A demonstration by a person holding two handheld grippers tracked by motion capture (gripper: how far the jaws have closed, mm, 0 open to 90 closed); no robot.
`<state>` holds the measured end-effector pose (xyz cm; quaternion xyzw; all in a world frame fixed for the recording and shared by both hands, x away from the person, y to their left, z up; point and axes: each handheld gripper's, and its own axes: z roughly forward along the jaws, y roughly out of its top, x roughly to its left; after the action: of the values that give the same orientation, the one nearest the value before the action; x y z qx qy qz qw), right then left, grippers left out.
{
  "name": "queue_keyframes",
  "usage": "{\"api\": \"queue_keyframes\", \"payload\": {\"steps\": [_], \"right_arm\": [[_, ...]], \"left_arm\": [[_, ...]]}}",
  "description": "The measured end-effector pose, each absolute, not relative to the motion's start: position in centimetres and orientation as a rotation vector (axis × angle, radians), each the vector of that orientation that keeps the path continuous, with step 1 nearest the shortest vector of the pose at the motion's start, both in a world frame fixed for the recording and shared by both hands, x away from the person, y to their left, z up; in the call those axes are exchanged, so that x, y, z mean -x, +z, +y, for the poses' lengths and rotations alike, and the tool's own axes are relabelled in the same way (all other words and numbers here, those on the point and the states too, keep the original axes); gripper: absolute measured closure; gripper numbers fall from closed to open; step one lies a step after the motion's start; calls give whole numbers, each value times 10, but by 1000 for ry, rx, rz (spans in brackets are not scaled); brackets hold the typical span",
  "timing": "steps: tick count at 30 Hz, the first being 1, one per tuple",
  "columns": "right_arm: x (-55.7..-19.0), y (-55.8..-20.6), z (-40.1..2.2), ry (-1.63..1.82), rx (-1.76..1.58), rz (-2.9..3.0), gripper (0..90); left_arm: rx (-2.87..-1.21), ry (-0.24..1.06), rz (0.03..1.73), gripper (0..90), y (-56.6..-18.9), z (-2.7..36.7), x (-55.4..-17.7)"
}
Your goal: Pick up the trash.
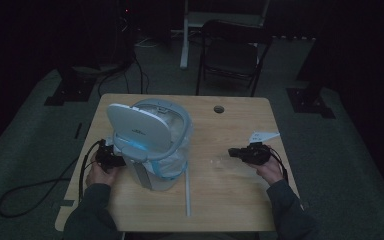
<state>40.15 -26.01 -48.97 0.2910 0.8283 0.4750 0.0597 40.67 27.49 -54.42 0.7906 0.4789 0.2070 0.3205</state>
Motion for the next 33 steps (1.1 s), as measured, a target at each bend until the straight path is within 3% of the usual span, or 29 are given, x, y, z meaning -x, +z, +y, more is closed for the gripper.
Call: {"api": "queue_keyframes", "payload": {"steps": [33], "right_arm": [[-421,-455,-240,1502,-871,2348,854]], "left_arm": [[-2077,543,1258,144,-544,275,-407]]}}
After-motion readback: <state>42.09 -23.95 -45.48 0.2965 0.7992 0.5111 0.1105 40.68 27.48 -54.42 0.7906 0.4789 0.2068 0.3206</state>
